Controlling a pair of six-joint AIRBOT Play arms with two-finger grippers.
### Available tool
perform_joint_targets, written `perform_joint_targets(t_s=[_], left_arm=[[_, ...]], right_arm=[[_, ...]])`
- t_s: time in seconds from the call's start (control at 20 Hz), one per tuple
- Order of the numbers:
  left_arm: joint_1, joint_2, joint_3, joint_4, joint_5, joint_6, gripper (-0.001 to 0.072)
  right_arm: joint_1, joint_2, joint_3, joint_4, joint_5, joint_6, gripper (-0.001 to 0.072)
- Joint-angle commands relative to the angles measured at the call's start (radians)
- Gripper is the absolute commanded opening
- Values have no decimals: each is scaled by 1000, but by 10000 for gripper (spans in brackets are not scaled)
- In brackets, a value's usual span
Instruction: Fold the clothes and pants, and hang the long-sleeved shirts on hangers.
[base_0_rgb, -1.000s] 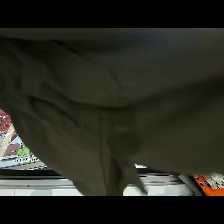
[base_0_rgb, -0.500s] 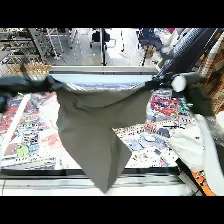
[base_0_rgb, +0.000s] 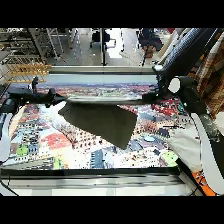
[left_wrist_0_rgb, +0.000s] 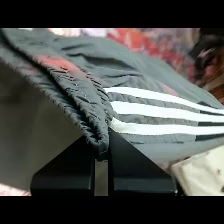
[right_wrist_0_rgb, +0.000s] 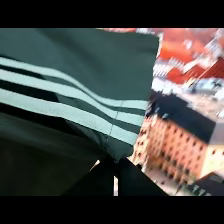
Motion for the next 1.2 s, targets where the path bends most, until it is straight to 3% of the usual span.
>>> perform_joint_targets(t_s=[0.0,0.25,0.3,0.35,0.4,0.45,0.65,0.8,1.0,1.15], left_arm=[[43,-20,7,154,105,-22,10],[38,-103,7,195,190,-21,11],[39,-115,7,209,187,-22,45],[43,-120,7,216,174,-22,225],[49,-119,7,214,164,-22,442],[59,-113,9,204,163,-22,508],[118,-56,13,150,163,-21,508],[137,-2,13,65,167,8,501],[75,40,13,60,192,101,497],[-2,37,12,61,192,133,336]], right_arm=[[57,55,-134,316,244,-70,16],[256,60,-474,356,151,-86,16],[281,60,-520,366,115,-97,68],[288,60,-543,363,82,-99,342],[275,63,-554,353,61,-113,540],[248,69,-559,338,38,-110,491],[20,119,-714,476,-84,-97,497],[-84,116,-890,736,-266,-216,501],[-48,27,-930,940,-417,-352,494],[30,-69,-876,1114,-491,-448,416]])
